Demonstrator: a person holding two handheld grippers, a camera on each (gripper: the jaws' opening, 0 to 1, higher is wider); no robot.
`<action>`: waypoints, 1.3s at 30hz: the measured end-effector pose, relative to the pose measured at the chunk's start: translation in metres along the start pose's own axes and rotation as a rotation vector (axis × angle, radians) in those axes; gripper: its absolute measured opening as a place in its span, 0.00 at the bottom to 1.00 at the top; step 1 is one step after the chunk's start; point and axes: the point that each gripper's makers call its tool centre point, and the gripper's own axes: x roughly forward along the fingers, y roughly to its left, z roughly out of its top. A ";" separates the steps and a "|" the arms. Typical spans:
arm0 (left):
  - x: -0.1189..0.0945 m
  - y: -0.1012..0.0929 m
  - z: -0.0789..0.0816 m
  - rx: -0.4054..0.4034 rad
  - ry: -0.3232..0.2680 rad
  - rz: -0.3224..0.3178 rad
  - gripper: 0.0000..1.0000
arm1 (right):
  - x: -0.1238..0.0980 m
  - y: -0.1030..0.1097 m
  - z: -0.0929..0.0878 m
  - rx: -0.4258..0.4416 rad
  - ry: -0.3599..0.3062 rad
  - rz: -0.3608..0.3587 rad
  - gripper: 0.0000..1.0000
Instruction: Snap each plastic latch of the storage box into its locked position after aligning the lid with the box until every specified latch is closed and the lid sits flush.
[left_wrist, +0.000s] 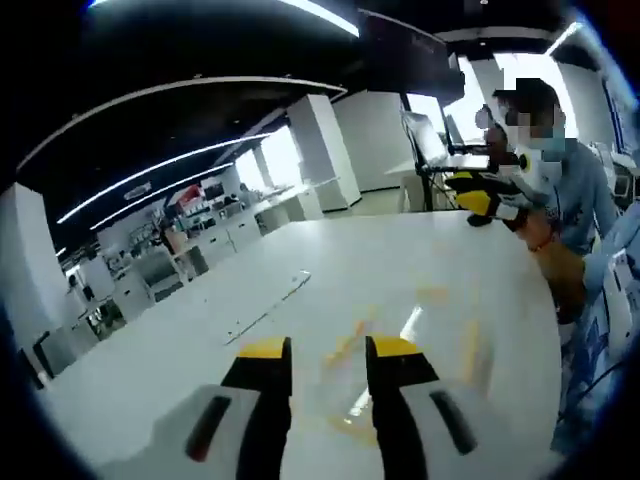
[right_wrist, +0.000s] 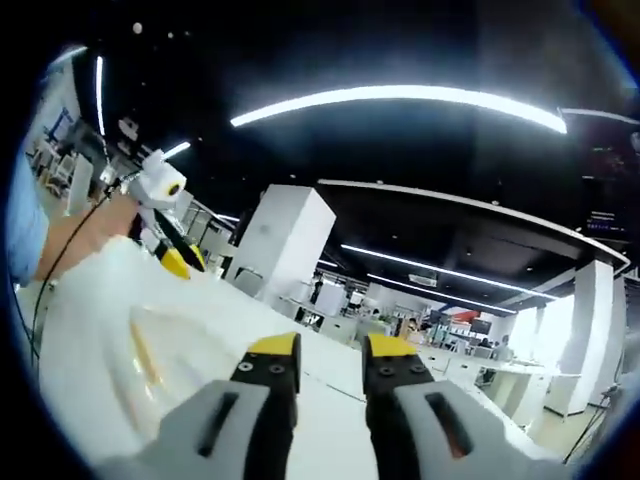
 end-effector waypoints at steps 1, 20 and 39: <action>-0.015 0.006 0.004 -0.020 -0.048 0.033 0.30 | -0.003 -0.002 -0.001 -0.010 0.001 -0.019 0.24; -0.133 0.099 -0.045 -0.080 -0.316 0.684 0.36 | -0.036 -0.032 -0.051 0.056 0.089 -0.171 0.28; -0.137 0.107 -0.075 -0.076 -0.262 0.742 0.35 | -0.033 -0.019 -0.064 0.094 0.161 -0.142 0.50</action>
